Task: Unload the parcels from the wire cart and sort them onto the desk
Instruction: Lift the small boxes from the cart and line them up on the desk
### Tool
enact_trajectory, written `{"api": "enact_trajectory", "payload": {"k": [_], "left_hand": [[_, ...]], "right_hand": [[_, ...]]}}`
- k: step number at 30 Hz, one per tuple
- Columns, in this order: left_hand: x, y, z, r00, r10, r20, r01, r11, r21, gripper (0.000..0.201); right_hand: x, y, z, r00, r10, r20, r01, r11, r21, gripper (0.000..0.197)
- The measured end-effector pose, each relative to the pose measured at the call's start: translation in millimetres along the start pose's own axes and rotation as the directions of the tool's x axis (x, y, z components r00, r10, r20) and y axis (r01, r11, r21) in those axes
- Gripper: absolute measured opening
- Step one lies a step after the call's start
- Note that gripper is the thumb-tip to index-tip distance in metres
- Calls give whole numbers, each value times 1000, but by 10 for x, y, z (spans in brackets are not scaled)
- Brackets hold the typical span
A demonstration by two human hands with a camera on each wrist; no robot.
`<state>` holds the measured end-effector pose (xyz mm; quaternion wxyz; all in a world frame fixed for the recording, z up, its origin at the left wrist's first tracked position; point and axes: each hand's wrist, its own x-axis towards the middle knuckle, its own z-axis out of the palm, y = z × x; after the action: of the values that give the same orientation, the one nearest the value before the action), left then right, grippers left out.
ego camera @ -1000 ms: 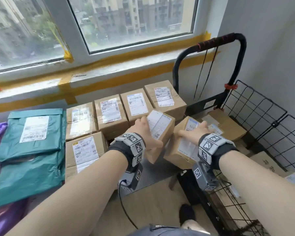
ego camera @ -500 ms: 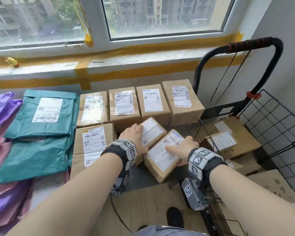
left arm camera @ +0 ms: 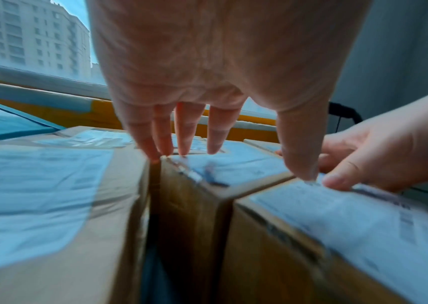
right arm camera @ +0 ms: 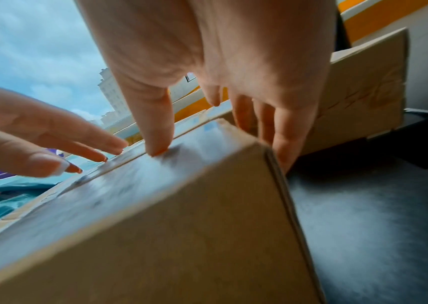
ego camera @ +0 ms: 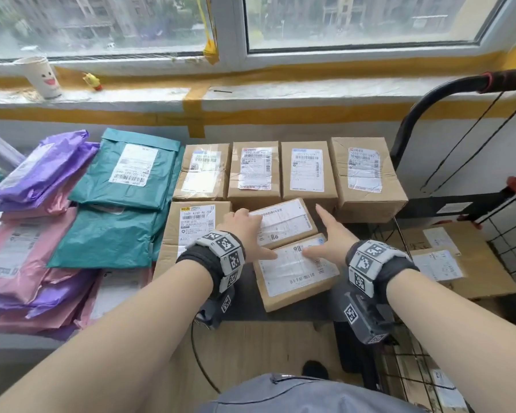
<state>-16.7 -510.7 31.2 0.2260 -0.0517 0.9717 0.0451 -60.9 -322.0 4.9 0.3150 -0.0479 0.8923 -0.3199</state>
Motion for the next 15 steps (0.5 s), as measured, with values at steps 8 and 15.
{"api": "enact_trajectory", "payload": {"k": [8,15], "left_hand": [[-196,-66,247,1000,-14,-22,17,988,155,107],[-242,-213,340,990,-125,60,127,992,-29,118]], "right_hand": [[-10,-116,209,995,-101,-13,101,995,-5,93],[-62,-147,413,994,-45,-95,46,999,1,90]]}}
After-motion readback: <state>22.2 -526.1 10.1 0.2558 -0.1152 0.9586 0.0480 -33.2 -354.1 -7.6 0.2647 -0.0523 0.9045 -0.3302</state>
